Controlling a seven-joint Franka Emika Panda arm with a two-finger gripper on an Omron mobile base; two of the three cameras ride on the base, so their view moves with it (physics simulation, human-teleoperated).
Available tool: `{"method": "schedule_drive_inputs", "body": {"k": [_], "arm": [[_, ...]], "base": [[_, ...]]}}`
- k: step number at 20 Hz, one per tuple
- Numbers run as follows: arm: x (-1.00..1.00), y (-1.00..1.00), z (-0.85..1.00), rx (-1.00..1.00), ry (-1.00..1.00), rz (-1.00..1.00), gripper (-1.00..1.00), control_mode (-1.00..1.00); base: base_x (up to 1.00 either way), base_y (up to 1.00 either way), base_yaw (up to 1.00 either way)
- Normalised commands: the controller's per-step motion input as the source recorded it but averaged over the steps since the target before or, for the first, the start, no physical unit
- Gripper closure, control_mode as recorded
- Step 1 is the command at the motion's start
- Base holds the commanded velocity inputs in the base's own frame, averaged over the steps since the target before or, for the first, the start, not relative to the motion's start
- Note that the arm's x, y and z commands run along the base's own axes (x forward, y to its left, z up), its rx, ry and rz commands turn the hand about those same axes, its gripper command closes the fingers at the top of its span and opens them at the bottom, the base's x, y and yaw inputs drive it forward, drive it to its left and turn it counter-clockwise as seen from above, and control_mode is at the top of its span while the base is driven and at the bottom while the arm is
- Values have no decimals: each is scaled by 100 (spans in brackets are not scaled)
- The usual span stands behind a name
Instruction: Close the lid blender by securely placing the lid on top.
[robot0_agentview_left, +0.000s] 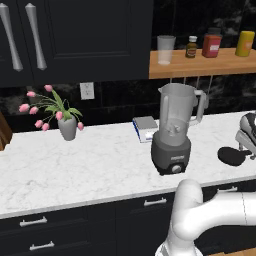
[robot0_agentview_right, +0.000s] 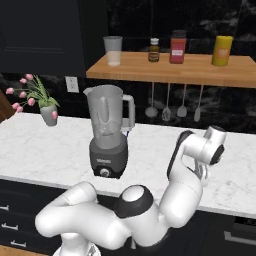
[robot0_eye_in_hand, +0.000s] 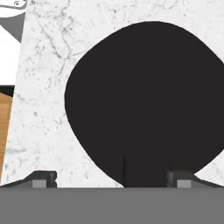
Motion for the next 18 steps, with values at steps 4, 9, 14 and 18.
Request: {"method": "schedule_drive_inputs", "body": {"k": [4,9,14,18], "arm": [[0,0,0,0,0,0,-100,-100],[13,0,-3,0,0,-2,-100,-100],[8,-27,-15,-1,-1,-4,-100,-100],[0,-16,-1,0,-2,0,-100,-100]], "base": [[0,0,0],[0,0,0],[0,0,0],[0,0,0]]}}
